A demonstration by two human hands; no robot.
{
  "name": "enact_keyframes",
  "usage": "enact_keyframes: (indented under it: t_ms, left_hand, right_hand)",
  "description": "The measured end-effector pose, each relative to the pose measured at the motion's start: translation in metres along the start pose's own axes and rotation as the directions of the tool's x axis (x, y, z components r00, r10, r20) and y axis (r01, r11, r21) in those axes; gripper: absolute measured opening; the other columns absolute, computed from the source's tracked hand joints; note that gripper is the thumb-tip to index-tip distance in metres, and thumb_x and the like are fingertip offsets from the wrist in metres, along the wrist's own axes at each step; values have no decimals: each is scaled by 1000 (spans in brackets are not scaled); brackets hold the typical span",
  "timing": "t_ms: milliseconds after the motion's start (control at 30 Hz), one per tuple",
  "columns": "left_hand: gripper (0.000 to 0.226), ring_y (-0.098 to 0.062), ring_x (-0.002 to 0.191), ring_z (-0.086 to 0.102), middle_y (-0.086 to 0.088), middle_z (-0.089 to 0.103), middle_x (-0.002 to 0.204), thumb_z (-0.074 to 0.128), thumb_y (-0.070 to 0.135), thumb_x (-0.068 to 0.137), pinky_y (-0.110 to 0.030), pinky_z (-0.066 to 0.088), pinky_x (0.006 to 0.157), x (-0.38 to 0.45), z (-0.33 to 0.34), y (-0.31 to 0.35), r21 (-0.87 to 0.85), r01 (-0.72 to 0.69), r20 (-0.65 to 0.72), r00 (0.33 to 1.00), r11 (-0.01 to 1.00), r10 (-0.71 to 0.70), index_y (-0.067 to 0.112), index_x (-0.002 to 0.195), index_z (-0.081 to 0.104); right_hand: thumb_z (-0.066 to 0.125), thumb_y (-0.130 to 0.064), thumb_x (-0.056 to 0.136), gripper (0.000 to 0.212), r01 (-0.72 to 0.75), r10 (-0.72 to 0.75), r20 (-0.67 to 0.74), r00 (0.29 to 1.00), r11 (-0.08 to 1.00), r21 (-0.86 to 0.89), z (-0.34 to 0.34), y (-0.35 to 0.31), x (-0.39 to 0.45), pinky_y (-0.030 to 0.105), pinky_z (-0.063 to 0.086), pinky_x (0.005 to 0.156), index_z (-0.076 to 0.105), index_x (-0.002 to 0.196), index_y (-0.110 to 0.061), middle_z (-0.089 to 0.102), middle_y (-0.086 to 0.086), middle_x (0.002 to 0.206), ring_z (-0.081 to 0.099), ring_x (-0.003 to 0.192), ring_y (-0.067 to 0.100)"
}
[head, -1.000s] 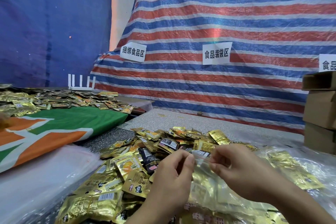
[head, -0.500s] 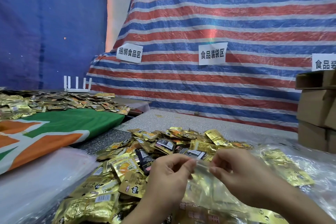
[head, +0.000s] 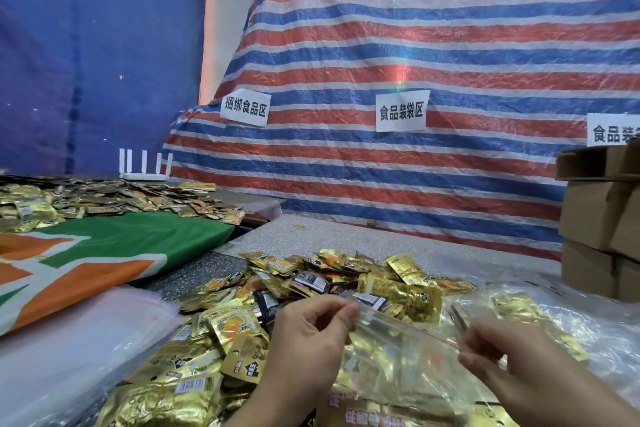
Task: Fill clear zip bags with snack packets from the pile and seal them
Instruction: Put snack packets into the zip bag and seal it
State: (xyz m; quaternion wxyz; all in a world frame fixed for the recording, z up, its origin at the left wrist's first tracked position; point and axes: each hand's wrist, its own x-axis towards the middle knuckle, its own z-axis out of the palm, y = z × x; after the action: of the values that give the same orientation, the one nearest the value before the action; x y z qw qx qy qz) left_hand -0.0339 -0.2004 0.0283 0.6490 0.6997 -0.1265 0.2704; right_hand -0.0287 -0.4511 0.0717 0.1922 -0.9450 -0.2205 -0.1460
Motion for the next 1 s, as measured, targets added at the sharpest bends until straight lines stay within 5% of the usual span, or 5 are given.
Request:
enact_keyframes:
  t_ms: [233, 367, 500, 633, 1000]
  left_hand:
    - [19, -13, 63, 63, -1, 71, 71, 67, 19, 89, -26, 54, 58, 0, -7, 1, -17, -8, -13, 1000, 1000, 8, 32, 81, 78]
    - [18, -15, 62, 64, -5, 71, 71, 68, 18, 88, -36, 55, 62, -1, -3, -1, -39, 17, -24, 1000, 999, -18, 30, 80, 78]
    - [23, -10, 58, 62, -2, 70, 67, 69, 17, 88, -26, 52, 57, 2, -2, -1, -15, 1, -30, 1000, 1000, -2, 35, 78, 78]
    - [21, -10, 56, 61, -4, 70, 67, 69, 17, 88, -26, 51, 56, 2, -3, -2, -19, 4, -35, 999, 1000, -5, 33, 79, 78]
    - [21, -8, 53, 58, -2, 66, 62, 67, 16, 90, -20, 44, 51, 4, -6, -6, -27, 7, -10, 1000, 1000, -7, 32, 78, 76]
  right_hand:
    - [66, -25, 92, 29, 53, -53, -20, 998, 998, -25, 2, 1, 2, 19, 41, 66, 53, 68, -33, 59, -13, 75, 52, 81, 0]
    - [63, -30, 94, 23, 72, -68, 58, 996, 994, -83, -1, 4, 3, 16, 41, 70, 52, 75, -35, 58, -13, 79, 50, 83, -2]
    - [59, -35, 95, 21, 101, -89, 112, 990, 990, -103, -4, 9, 8, 16, 41, 68, 48, 77, -36, 60, -10, 81, 52, 81, 3]
    - [59, -37, 96, 25, 158, -139, 155, 978, 980, -121, -5, 12, 12, 14, 38, 65, 45, 75, -35, 51, -38, 93, 50, 79, -1]
    - [57, -36, 97, 21, 247, -240, 162, 957, 969, -24, -9, 11, 15, 18, 32, 59, 48, 78, -33, 55, -16, 75, 45, 64, 6]
